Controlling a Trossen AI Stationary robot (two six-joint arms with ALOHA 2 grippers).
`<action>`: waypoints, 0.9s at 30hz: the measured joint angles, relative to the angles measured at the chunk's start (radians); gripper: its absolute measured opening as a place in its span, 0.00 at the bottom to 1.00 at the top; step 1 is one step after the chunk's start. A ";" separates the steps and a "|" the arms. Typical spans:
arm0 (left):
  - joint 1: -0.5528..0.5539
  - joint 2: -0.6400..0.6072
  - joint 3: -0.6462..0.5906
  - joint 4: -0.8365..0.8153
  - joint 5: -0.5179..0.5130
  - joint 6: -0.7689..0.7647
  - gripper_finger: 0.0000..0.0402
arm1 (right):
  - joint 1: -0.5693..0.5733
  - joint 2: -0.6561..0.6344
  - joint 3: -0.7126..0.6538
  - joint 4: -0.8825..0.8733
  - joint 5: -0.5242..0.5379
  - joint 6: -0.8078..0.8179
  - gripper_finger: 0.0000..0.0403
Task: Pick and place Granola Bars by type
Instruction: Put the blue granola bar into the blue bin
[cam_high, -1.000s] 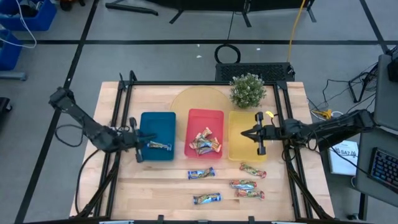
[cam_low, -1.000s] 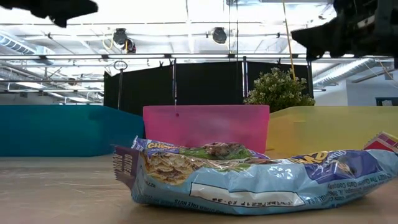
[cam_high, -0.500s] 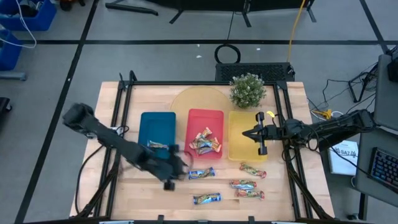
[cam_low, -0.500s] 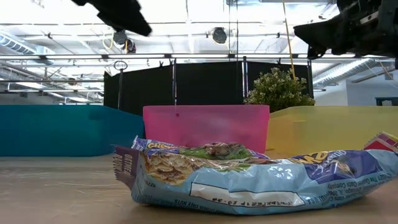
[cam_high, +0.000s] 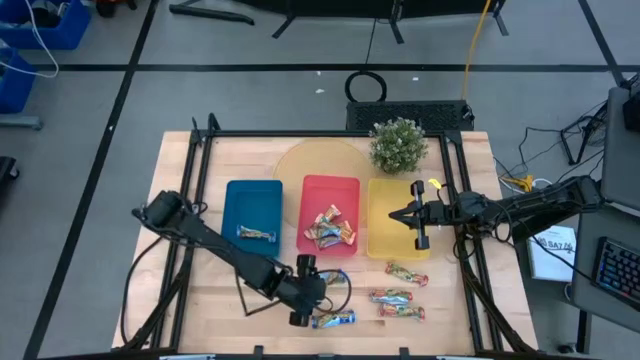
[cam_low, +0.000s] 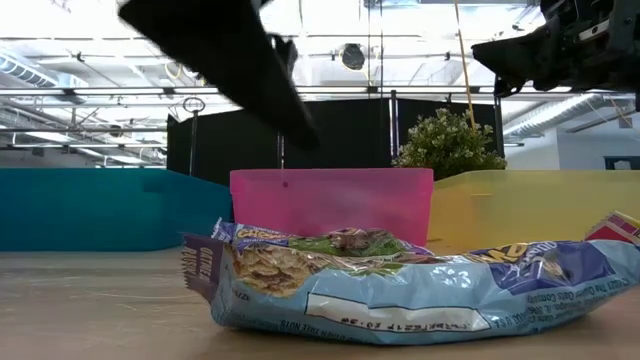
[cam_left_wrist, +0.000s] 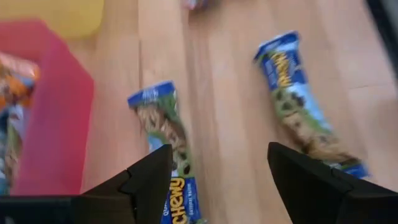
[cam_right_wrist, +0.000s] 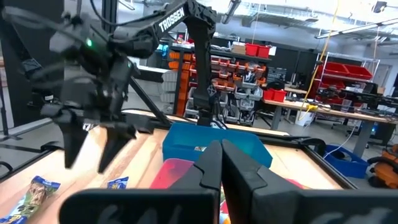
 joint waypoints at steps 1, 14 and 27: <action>0.003 0.007 -0.004 0.002 0.003 -0.007 0.67 | 0.000 0.000 0.000 0.000 0.000 0.007 0.00; 0.041 0.050 -0.020 -0.075 -0.034 -0.041 0.68 | 0.000 0.000 0.000 0.001 0.000 0.014 0.00; 0.046 0.112 -0.023 -0.061 0.014 -0.052 0.68 | 0.000 0.000 0.000 0.001 0.000 -0.009 0.00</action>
